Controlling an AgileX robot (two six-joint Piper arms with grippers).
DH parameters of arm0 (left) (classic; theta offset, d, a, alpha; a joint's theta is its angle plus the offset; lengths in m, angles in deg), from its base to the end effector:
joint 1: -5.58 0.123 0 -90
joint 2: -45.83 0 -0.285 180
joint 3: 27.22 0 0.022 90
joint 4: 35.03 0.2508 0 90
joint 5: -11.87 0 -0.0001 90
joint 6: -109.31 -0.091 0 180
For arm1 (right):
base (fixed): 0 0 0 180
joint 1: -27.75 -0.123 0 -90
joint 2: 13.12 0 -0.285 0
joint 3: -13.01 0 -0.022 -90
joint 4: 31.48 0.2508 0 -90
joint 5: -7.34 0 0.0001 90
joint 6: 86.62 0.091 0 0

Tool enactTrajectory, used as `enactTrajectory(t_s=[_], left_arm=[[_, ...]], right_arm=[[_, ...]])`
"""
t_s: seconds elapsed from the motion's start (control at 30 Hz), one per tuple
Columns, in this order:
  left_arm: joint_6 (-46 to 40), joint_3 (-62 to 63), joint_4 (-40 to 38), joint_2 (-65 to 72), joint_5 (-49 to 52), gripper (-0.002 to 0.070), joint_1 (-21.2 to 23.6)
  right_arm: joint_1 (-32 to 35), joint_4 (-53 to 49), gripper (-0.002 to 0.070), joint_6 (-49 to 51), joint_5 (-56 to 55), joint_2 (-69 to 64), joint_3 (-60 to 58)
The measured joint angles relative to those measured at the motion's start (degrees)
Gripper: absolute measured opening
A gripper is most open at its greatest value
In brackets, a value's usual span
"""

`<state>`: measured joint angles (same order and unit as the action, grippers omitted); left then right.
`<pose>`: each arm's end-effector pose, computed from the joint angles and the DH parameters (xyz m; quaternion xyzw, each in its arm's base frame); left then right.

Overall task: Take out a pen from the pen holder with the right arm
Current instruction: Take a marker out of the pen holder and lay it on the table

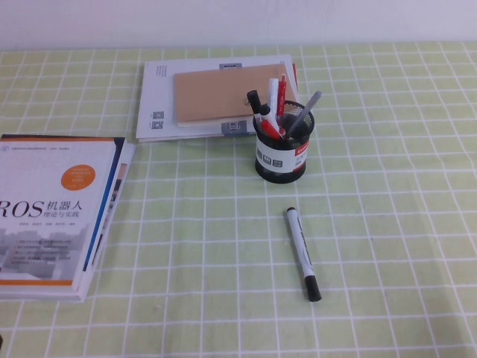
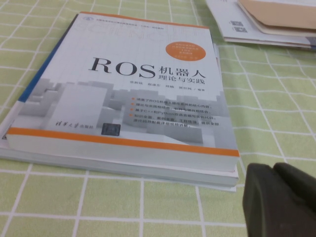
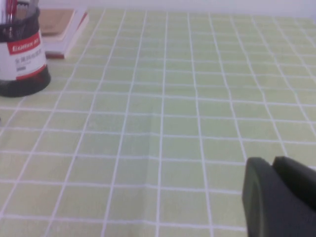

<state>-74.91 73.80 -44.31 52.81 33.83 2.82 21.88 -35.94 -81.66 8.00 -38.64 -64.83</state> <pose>0.0519 -0.0080 0.1696 0.0063 0.8071 -0.0611 0.5872 0.0798 0.0081 0.1871 -0.0366 0.7873 0.0338 0.6146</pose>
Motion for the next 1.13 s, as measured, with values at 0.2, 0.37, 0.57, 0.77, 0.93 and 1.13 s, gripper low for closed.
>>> enactTrajectory(t_s=[0.2, 0.37, 0.57, 0.77, 0.93, 1.13], left_arm=[[0.00, 0.00, 0.00, 0.00, 0.00, -0.0008, 0.00], [0.00, 0.00, 0.00, 0.00, 0.00, -0.0008, 0.00], [0.00, 0.00, 0.00, 0.00, 0.00, -0.0008, 0.00], [0.00, 0.00, 0.00, 0.00, 0.00, -0.0008, 0.00], [0.00, 0.00, 0.00, 0.00, 0.00, -0.0008, 0.00], [0.00, 0.00, 0.00, 0.00, 0.00, -0.0008, 0.00]], right_arm=[[1.26, 0.22, -0.0012, 0.00, 3.60, 10.24, -0.87], [1.51, 0.47, -0.0013, 0.00, 11.29, 17.08, -0.92], [1.51, 0.57, -0.0013, -0.07, 15.80, 18.16, -0.92], [1.51, 1.79, -0.0013, -0.07, 20.72, 18.16, -0.92], [1.51, 2.18, -0.0013, -0.07, 21.50, 18.16, -0.92], [1.51, 2.32, -0.0013, -0.07, 21.50, 18.16, -0.92]])
